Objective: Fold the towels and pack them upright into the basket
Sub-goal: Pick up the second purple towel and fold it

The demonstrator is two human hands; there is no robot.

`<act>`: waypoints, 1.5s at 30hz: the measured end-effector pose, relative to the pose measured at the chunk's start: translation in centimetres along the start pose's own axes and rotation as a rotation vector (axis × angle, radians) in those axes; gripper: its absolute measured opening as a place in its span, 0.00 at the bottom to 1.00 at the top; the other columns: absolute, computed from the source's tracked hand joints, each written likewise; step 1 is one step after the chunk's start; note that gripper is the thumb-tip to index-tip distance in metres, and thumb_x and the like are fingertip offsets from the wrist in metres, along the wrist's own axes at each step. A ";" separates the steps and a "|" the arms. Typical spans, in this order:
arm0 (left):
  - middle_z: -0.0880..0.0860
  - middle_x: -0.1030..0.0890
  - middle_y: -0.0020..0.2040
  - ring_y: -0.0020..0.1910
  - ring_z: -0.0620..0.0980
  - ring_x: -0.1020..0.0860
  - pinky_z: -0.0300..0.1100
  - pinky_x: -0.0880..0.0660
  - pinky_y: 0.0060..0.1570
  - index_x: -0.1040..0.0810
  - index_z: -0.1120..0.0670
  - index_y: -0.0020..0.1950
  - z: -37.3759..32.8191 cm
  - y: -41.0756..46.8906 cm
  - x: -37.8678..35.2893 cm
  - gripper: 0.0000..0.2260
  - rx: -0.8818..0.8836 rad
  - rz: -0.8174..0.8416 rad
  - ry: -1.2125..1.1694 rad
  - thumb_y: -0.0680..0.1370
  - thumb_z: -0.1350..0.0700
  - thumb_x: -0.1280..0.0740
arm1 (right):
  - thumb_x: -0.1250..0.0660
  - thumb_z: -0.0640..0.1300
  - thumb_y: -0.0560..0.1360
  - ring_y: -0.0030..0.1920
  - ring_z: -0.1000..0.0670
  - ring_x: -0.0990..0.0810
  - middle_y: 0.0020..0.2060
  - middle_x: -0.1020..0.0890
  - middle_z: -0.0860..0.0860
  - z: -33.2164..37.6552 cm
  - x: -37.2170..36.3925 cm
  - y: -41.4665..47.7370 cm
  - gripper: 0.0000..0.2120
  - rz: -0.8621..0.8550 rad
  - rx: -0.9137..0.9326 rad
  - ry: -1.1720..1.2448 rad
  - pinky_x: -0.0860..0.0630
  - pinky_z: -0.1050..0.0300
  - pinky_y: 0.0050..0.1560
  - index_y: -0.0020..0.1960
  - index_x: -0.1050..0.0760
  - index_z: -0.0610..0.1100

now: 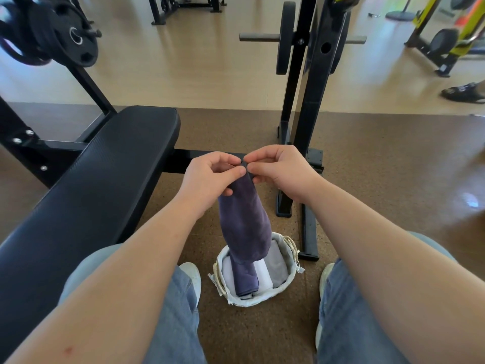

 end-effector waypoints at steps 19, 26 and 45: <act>0.49 0.17 0.54 0.51 0.48 0.17 0.39 0.19 0.37 0.19 0.49 0.62 0.5 -0.4 -0.9 0.10 0.073 0.234 0.164 0.83 0.50 0.33 | 0.31 0.42 0.82 0.39 0.59 0.19 0.42 0.15 0.51 0.5 0.2 -0.3 0.05 0.042 0.031 -0.228 0.19 0.64 0.42 0.54 0.16 0.44; 0.49 0.16 0.47 0.40 0.47 0.18 0.35 0.22 0.32 0.19 0.48 0.54 0.6 -0.2 -0.7 0.05 0.045 0.175 0.282 0.82 0.48 0.32 | 0.26 0.37 0.77 0.47 0.56 0.14 0.48 0.14 0.50 0.7 0.5 -0.5 0.13 0.117 0.019 -0.236 0.18 0.63 0.47 0.60 0.17 0.44; 0.50 0.16 0.47 0.39 0.51 0.16 0.38 0.20 0.33 0.20 0.46 0.53 0.6 -0.5 -0.7 0.06 0.079 0.194 0.375 0.79 0.46 0.29 | 0.28 0.43 0.78 0.46 0.56 0.14 0.45 0.13 0.56 0.6 0.5 -0.3 0.07 0.086 0.048 -0.470 0.18 0.65 0.47 0.54 0.13 0.50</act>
Point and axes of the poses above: each hand's wrist, its own y-axis towards the middle knuckle, its own x-axis out of the back of the hand, z = x × y, the point moved 3 cm from there along y, towards the middle knuckle
